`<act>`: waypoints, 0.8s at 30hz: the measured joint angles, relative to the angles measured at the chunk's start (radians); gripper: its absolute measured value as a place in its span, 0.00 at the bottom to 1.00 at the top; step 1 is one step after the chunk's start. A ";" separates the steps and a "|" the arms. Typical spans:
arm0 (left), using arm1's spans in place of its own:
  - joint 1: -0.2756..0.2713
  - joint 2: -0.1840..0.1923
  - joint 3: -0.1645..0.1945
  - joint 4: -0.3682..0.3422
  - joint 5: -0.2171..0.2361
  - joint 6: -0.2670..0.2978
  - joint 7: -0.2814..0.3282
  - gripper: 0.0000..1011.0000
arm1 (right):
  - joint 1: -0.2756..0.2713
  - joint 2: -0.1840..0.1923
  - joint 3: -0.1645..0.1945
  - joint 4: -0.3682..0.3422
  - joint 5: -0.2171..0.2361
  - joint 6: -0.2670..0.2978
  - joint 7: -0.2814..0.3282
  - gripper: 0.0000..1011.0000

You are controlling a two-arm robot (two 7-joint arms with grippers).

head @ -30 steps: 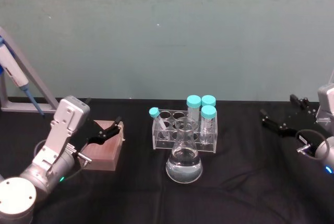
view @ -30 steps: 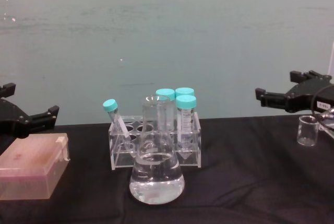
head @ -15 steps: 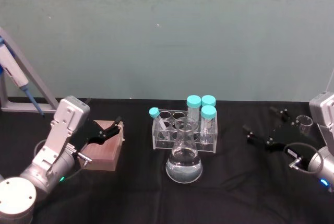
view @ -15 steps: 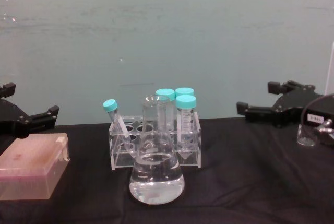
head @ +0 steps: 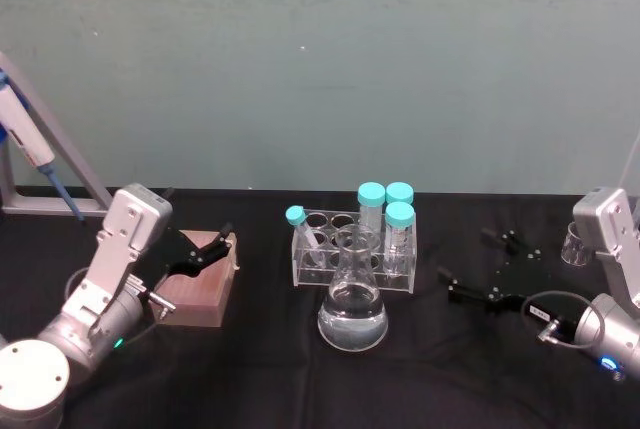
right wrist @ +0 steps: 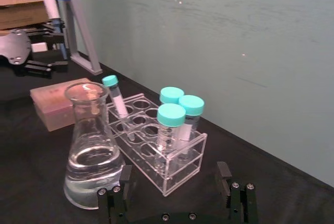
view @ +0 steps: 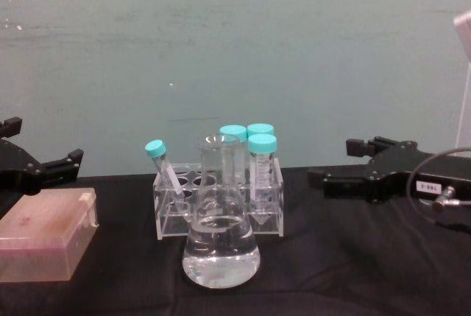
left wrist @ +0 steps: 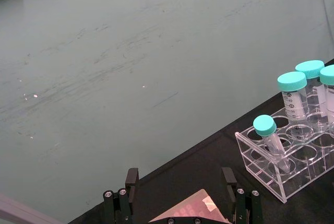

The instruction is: Place the experimental apparatus aside using one hand.

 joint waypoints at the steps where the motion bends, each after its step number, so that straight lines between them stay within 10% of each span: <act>1: 0.000 0.000 0.000 0.000 0.000 0.000 0.000 0.99 | 0.005 0.002 -0.006 0.004 0.006 0.000 0.009 0.99; 24: 0.000 0.000 0.000 0.000 0.000 0.000 0.000 0.99 | 0.089 0.016 -0.099 0.077 0.055 -0.043 0.096 0.99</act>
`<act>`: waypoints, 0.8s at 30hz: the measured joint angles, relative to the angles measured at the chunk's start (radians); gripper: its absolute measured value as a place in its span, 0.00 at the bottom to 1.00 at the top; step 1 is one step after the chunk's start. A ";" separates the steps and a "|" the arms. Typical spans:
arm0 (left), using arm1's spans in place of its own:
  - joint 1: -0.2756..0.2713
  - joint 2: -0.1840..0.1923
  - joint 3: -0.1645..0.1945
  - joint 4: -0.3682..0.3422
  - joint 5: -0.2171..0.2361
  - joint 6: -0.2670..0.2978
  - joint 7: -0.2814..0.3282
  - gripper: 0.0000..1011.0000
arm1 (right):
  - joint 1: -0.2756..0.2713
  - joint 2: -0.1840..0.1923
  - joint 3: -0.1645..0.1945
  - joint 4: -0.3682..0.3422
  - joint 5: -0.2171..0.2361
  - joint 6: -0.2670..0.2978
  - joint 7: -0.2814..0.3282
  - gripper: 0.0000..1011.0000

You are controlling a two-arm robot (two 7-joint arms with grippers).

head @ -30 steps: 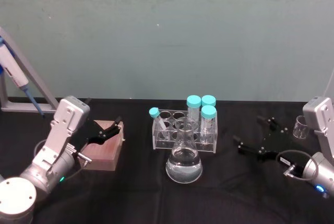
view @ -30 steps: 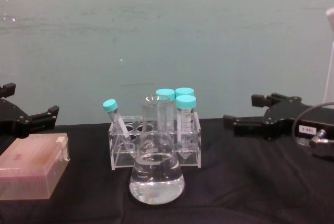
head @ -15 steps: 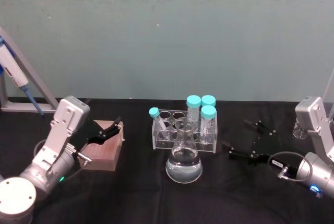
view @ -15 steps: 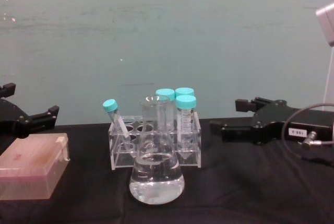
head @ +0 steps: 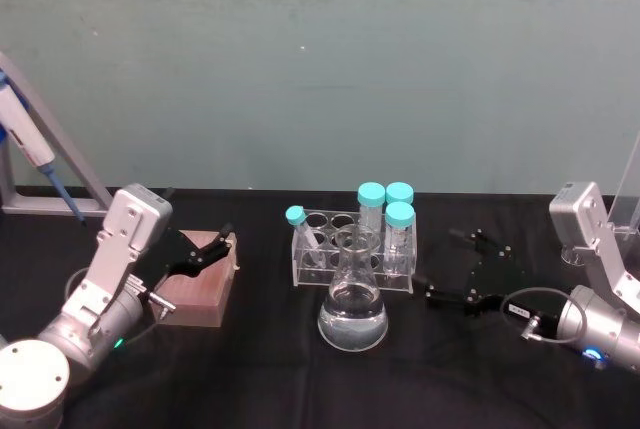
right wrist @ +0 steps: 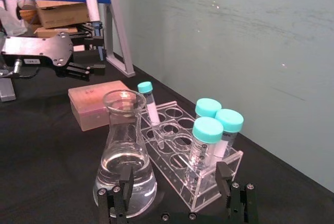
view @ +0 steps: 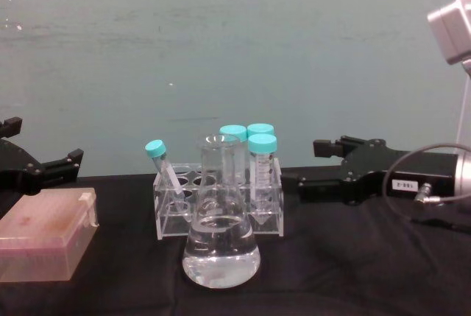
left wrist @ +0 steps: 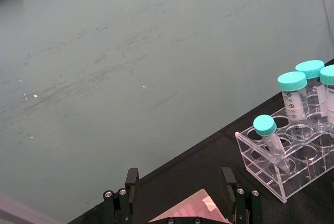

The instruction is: Place the experimental apparatus aside using one hand.

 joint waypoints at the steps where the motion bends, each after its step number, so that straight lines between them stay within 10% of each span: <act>1: 0.000 0.000 0.000 0.000 0.000 0.000 0.000 0.99 | 0.006 0.000 -0.006 0.006 0.002 -0.005 0.005 0.99; 24: 0.000 0.000 0.000 0.000 0.000 0.000 0.000 0.99 | 0.091 -0.015 -0.085 0.088 0.049 -0.051 0.064 0.99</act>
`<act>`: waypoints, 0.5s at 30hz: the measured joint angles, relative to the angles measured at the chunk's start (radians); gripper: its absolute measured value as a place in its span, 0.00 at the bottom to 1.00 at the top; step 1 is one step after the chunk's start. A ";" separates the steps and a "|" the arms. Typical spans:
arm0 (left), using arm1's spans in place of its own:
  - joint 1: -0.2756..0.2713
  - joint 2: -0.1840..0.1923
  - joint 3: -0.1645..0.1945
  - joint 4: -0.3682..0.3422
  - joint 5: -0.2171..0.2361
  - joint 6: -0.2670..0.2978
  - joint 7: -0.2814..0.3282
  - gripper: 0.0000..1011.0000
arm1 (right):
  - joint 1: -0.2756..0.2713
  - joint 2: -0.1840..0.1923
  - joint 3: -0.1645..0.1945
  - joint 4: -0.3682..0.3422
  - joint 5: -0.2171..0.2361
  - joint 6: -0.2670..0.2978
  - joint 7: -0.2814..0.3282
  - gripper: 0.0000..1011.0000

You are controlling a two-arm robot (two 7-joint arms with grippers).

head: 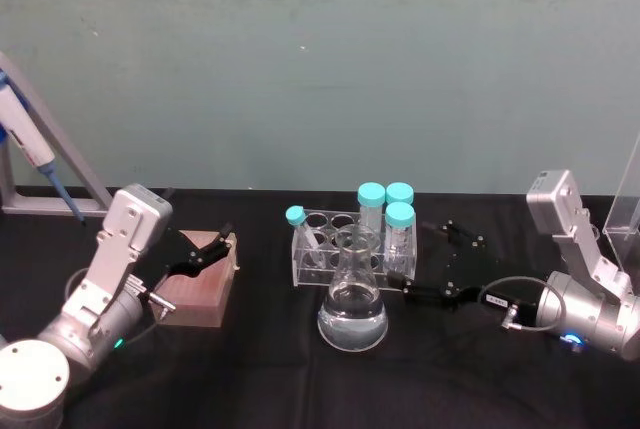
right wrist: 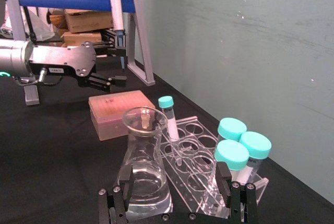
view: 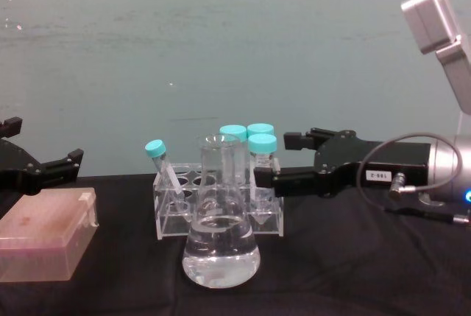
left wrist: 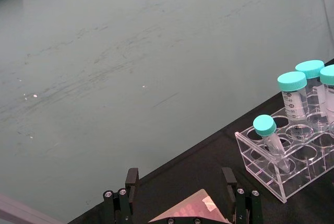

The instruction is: Place the experimental apparatus aside using one hand.

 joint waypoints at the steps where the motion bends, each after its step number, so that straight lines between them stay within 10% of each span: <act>1: 0.000 0.000 0.000 0.000 0.000 0.000 0.000 0.99 | 0.002 0.000 -0.005 0.000 0.004 -0.001 0.003 0.99; 15: 0.000 0.000 0.000 0.000 0.000 0.000 0.000 0.99 | 0.026 0.000 -0.049 0.013 0.031 -0.016 0.015 0.99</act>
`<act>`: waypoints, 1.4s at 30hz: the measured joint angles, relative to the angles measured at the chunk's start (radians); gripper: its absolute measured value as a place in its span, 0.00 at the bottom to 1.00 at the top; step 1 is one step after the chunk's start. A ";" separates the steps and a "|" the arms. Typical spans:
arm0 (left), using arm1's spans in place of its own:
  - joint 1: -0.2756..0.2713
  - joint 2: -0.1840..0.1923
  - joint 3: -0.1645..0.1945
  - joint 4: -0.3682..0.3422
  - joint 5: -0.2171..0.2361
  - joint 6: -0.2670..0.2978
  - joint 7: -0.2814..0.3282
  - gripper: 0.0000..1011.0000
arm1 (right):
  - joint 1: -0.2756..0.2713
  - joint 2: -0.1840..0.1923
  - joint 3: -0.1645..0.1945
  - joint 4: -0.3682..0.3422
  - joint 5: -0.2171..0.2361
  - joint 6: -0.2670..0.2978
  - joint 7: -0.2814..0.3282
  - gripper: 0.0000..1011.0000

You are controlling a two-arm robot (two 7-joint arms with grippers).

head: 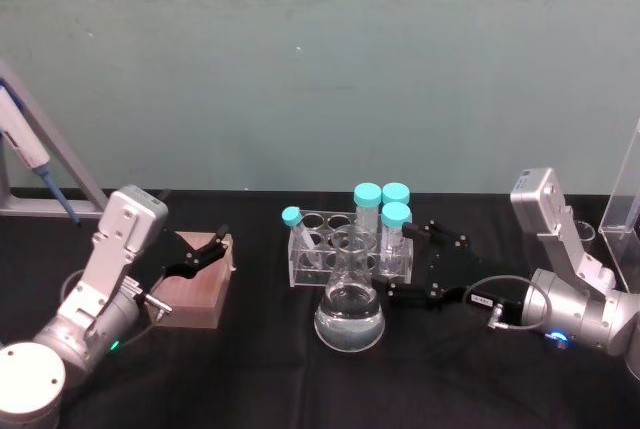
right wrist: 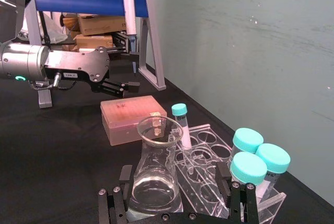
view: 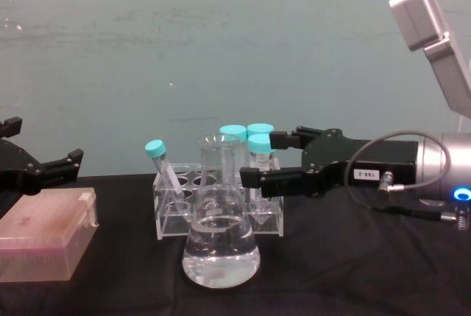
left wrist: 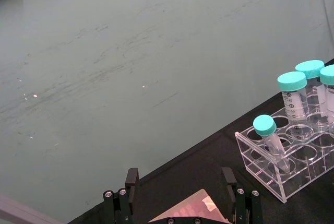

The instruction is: Place the experimental apparatus aside using one hand.

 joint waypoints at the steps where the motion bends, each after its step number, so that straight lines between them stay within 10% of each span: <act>1: 0.000 0.000 0.000 0.000 0.000 0.000 0.000 0.99 | 0.002 0.000 -0.002 0.002 0.001 -0.001 0.000 0.99; 42: 0.000 0.000 0.000 0.000 0.000 0.000 0.000 0.99 | 0.094 -0.064 -0.074 0.133 0.047 -0.011 0.043 0.99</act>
